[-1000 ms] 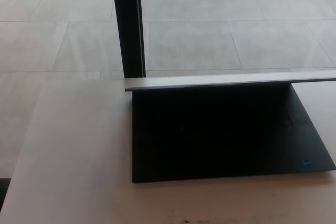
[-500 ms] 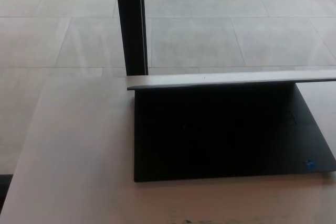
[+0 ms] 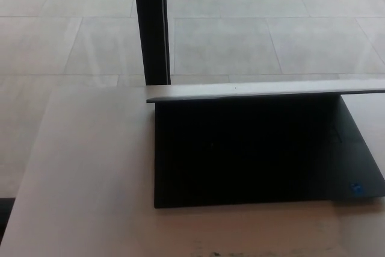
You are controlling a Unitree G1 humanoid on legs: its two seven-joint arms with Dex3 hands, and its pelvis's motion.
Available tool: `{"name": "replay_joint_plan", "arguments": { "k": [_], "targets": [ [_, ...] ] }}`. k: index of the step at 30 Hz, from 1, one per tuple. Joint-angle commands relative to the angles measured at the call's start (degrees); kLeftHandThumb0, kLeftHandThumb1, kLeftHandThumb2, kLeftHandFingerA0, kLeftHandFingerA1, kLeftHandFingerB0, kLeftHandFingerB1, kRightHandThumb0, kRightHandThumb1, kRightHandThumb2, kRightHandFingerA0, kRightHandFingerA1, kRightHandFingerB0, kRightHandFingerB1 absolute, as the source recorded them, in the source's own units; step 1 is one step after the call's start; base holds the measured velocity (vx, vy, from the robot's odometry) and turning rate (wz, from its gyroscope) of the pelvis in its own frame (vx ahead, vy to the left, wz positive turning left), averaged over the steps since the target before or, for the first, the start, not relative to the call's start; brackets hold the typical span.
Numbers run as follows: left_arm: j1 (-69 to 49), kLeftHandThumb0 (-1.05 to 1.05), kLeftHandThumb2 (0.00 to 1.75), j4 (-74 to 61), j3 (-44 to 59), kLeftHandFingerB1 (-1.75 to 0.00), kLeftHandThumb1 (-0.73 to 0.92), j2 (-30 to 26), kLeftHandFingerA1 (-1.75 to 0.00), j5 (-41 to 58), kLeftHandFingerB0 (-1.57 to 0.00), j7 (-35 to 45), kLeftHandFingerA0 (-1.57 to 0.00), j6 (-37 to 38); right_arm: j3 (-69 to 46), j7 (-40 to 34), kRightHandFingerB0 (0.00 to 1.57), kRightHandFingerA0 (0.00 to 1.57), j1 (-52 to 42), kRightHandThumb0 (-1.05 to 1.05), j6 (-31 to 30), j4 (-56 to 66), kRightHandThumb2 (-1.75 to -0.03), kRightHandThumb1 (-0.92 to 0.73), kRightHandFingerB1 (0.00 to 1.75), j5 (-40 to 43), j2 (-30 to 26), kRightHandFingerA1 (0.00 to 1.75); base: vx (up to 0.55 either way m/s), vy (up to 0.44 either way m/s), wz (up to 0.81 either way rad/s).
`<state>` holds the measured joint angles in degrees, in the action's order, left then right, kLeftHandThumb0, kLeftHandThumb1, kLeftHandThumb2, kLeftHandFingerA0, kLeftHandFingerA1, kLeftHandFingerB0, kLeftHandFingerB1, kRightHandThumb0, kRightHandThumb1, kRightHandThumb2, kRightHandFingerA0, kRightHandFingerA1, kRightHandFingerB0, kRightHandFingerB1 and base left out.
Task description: The robot uses its right hand to push down on the lid of a laptop kept in the middle of the desk to close it
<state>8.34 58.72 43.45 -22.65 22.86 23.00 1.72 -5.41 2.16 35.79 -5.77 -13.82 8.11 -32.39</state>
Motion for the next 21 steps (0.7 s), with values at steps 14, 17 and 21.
{"name": "replay_joint_plan", "arguments": {
  "k": [14, 17, 21],
  "targets": [
    [0.85, -1.05, 0.76, 0.06, -0.92, -1.18, 0.73, -1.94, -0.89, 1.38, -0.17, 0.33, -0.22, 1.02, 32.89, 7.68, 0.15, 0.16, 1.81, -0.94, 13.07, -6.26, -0.76, -0.92, 0.34, -32.31, -8.03, 0.56, 0.00, 0.000, 0.00],
    [0.85, -1.05, 0.76, 0.04, -1.00, -1.18, 0.74, -2.07, -0.87, 1.27, -0.15, 0.19, -0.22, 0.94, 35.96, 8.04, 0.11, 0.15, 2.52, -0.97, 12.59, -7.27, -0.80, -0.91, 0.34, -35.00, -8.77, 0.53, 0.00, 0.000, 0.00],
    [1.16, -1.05, 0.77, 0.25, -1.24, -1.19, 0.73, -2.30, -0.89, 1.01, -0.15, 0.21, -0.23, 1.20, 38.43, 6.64, 0.20, 0.19, 3.30, -0.93, 12.41, -11.25, -0.76, -0.91, 0.32, -36.35, -8.64, 0.51, 0.00, 0.000, 0.00]
  ]
}}
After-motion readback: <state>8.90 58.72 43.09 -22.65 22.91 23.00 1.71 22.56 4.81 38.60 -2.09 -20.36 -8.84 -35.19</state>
